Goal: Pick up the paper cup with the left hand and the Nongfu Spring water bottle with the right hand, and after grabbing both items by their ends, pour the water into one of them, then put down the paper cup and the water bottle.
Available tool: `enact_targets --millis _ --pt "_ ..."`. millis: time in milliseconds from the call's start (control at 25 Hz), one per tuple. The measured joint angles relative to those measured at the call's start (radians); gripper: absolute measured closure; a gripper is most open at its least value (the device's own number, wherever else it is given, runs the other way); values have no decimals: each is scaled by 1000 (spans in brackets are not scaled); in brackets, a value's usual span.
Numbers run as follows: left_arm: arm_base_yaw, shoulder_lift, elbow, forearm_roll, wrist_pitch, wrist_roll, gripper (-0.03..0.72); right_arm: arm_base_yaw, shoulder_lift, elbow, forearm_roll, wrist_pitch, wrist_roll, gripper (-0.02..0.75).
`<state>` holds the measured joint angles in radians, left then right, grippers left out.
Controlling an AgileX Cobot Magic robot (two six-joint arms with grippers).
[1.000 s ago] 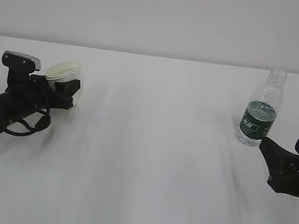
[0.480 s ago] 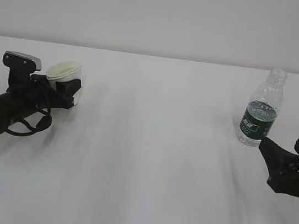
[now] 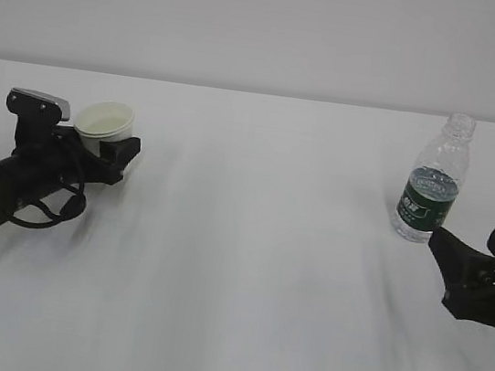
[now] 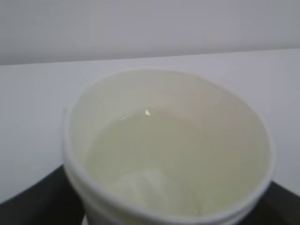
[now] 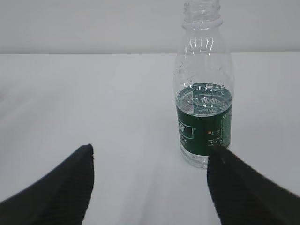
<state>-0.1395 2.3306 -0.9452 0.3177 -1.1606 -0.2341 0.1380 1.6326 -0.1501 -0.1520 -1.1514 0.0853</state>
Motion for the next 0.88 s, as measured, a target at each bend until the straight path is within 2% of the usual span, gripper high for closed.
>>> enact_targets --millis 320,880 --pt "0 1 0 6 2 0 5 0 0 0 0 0 2 175" --pt "0 -64 110 13 5 0 -2 0 0 0 0 0 2 175"
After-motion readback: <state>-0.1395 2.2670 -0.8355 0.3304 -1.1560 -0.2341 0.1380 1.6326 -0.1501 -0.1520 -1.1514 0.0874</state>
